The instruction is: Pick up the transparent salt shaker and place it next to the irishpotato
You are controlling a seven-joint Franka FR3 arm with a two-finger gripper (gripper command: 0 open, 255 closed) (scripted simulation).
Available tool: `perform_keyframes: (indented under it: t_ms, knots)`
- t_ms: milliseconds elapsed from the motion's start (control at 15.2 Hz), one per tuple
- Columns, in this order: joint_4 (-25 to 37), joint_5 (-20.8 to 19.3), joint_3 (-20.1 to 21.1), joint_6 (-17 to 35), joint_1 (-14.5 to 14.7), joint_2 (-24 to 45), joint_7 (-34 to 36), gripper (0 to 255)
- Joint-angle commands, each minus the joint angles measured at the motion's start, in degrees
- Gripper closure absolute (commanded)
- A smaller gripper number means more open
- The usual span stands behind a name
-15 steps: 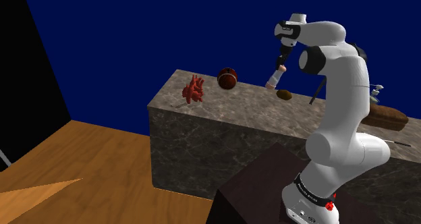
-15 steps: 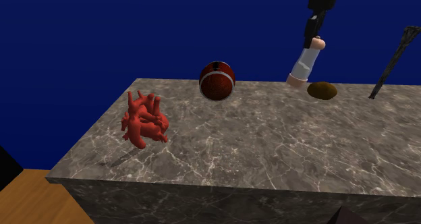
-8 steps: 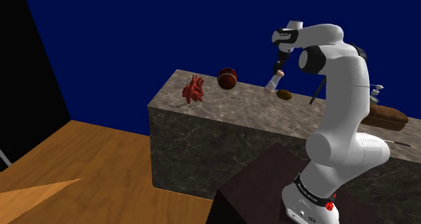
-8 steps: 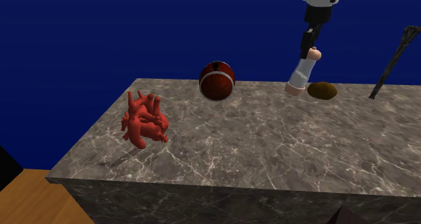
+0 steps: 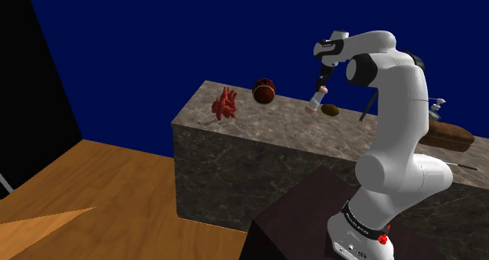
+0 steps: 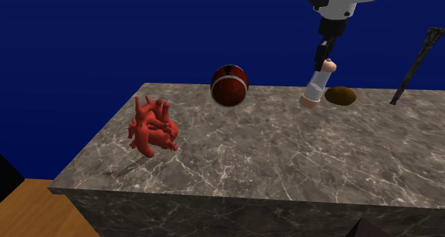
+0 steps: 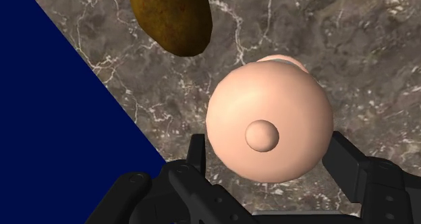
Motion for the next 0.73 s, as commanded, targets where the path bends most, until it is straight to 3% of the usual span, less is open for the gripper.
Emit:
perform_keyframes:
  t_ms: [0,264,330,660]
  knots:
    - [-0.2,0.0,0.0,0.2,0.0,-0.1,0.0,255]
    - [-0.2,0.0,0.0,0.2,0.0,-0.1,0.0,255]
    - [-0.2,0.0,0.0,0.2,0.0,-0.1,0.0,0]
    - [-0.2,0.0,0.0,0.2,0.0,-0.1,0.0,0]
